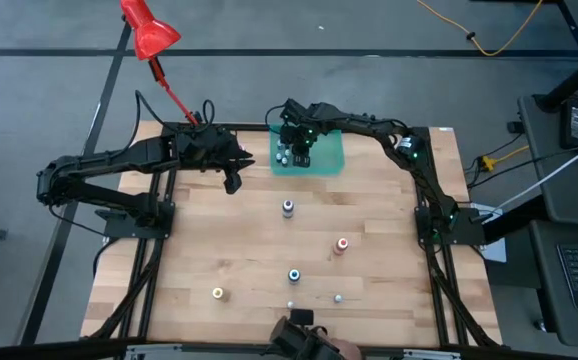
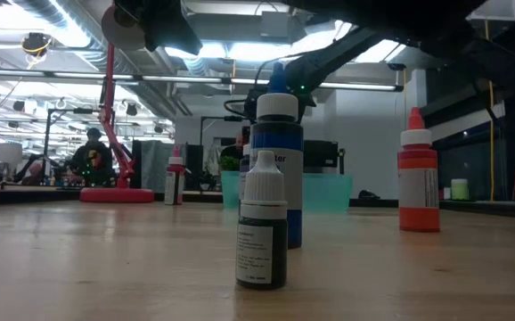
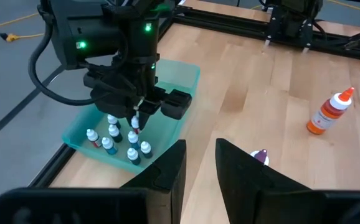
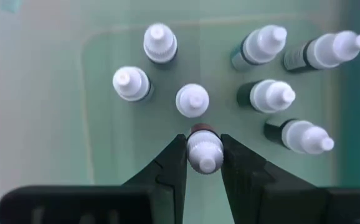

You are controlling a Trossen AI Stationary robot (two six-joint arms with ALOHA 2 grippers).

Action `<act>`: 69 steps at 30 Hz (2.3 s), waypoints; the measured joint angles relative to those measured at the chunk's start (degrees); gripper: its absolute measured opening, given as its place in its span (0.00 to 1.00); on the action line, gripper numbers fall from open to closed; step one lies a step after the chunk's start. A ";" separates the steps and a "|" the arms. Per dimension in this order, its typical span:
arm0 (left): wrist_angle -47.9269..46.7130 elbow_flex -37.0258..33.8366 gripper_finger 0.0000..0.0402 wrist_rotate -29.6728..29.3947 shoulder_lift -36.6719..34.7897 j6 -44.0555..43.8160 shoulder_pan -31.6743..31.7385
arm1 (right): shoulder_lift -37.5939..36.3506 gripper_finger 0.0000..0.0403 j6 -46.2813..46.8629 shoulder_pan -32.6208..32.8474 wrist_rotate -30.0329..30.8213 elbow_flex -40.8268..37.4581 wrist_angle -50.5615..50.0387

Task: Pick & Place food coloring
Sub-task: Put the small red food coloring bottle into the green bin, then put the small green food coloring bottle into the green bin

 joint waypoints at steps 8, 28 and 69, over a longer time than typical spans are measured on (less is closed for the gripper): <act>0.01 0.00 0.20 0.00 0.00 -0.85 0.00 | 0.58 0.22 1.49 -0.15 -2.86 -0.06 -0.43; -0.02 0.00 0.20 0.00 0.00 -0.85 0.01 | 1.49 0.37 2.53 -0.24 -2.97 -0.04 -0.41; -0.10 0.00 0.20 8.78 0.00 5.01 -0.17 | -66.38 0.39 10.29 23.51 7.57 -26.97 -14.44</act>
